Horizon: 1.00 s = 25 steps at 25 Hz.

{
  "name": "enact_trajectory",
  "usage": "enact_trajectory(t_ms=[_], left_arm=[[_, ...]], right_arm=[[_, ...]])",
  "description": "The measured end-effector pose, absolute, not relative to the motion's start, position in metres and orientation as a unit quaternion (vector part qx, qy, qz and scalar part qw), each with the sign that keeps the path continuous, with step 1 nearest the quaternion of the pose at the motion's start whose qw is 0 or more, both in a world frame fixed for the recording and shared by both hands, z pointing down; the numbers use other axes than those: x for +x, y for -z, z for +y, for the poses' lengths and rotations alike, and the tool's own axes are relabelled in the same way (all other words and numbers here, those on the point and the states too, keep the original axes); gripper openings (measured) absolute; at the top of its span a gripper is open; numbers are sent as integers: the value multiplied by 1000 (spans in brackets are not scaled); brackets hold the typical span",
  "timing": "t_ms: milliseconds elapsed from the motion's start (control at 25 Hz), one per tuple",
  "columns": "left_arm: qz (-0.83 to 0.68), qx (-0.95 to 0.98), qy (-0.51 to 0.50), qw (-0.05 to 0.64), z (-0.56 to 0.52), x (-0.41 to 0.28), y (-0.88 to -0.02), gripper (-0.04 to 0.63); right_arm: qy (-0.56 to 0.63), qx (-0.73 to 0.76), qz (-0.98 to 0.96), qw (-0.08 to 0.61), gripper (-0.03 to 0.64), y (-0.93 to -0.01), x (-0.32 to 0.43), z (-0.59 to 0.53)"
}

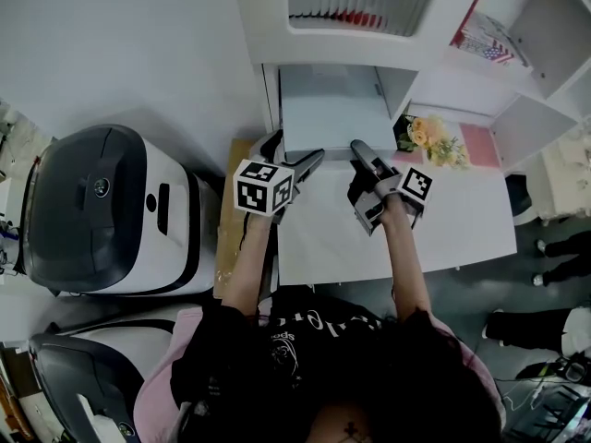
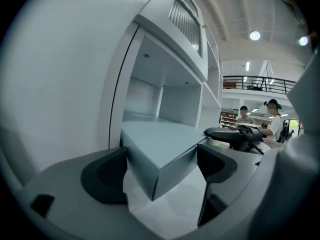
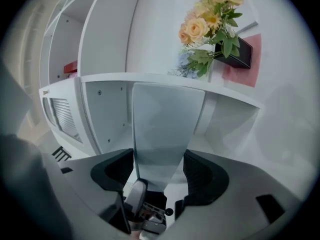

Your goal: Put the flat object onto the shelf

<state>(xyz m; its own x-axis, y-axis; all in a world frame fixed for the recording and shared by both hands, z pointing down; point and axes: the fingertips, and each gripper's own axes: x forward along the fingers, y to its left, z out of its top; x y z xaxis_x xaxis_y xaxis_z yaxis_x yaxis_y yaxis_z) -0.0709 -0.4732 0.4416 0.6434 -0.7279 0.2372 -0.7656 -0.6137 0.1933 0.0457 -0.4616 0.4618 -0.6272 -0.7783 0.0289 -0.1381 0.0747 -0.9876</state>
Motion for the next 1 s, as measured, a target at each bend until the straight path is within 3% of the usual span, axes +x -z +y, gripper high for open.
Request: enact_trajectory(t_ms=[280,440,840,1000], left_arm=[[-436,884,-43,163,-480,-74,-447,451],[-448,883,-56,129,-469,-74,-436,449],[-420,896,-49,136,-387,-63,-435,449],[-401,905,-30,135,-346,-47,-425,449]], right_arm=[[537,-338,740,221,307,-440,46,-424],[495,-341,775,196,307,-428,48,-405],[435,-319,827,158,307,-416,43,-342],[399,-338,845,107,305,-423,53,-314]])
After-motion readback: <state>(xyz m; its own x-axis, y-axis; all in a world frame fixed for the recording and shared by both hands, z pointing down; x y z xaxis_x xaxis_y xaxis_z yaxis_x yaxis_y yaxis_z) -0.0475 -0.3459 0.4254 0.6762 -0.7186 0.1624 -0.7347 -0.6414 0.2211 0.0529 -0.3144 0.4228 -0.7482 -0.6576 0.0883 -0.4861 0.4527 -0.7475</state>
